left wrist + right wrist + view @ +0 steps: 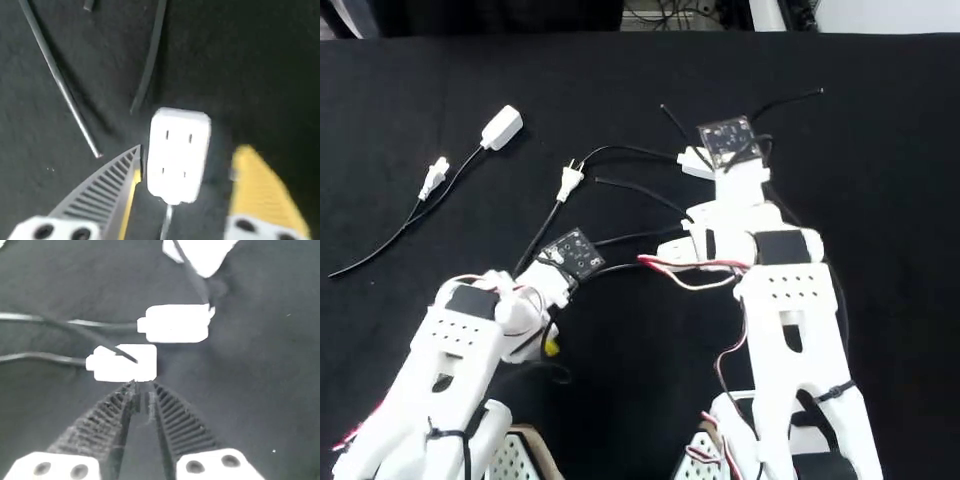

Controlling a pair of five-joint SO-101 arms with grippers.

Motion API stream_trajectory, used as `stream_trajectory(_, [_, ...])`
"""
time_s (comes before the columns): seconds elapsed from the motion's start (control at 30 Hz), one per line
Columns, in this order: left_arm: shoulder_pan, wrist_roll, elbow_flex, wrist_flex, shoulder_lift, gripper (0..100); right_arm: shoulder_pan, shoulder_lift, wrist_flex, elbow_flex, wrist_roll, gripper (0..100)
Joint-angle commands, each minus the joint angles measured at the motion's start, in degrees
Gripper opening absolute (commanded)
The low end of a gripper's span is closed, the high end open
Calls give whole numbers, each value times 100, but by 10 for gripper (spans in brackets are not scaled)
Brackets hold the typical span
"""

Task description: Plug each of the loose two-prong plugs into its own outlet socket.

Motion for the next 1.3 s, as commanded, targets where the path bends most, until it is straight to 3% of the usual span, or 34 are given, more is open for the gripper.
stream_trajectory(0.0, [-391, -9, -470, 510, -413, 350, -255, -48, 615, -699, 26, 113])
stream_trajectory(0.23, [-1569, 299, -954, 1749, -2251, 252, -1152, -31, 888, -1675, 9, 99])
stream_trajectory(0.43, [-2721, 615, 699, 712, -4062, 253, -1679, 514, 888, -2721, -756, 102])
stream_trajectory(0.63, [-3222, 1266, 1991, 448, -5310, 249, -2119, 2782, 1196, -4224, -809, 102])
stream_trajectory(0.8, [-3380, 1451, 2545, 703, -5899, 249, -2655, 4681, 1969, -6299, -1626, 103])
stream_trajectory(0.93, [-3389, 1442, 2677, 721, -5829, 249, -2884, 6062, 1811, -7881, -2198, 103])
stream_trajectory(1.1, [-3389, 1407, 2756, 712, -5829, 249, -2848, 7978, 1266, -9613, -3244, 103])
stream_trajectory(1.17, [-3389, 1081, 2782, 712, -5829, 249, -2743, 8716, 1116, -10264, -3631, 104])
stream_trajectory(1.27, [-3380, 756, 2835, 712, -5829, 249, -2585, 9657, 1231, -11398, -3780, 140])
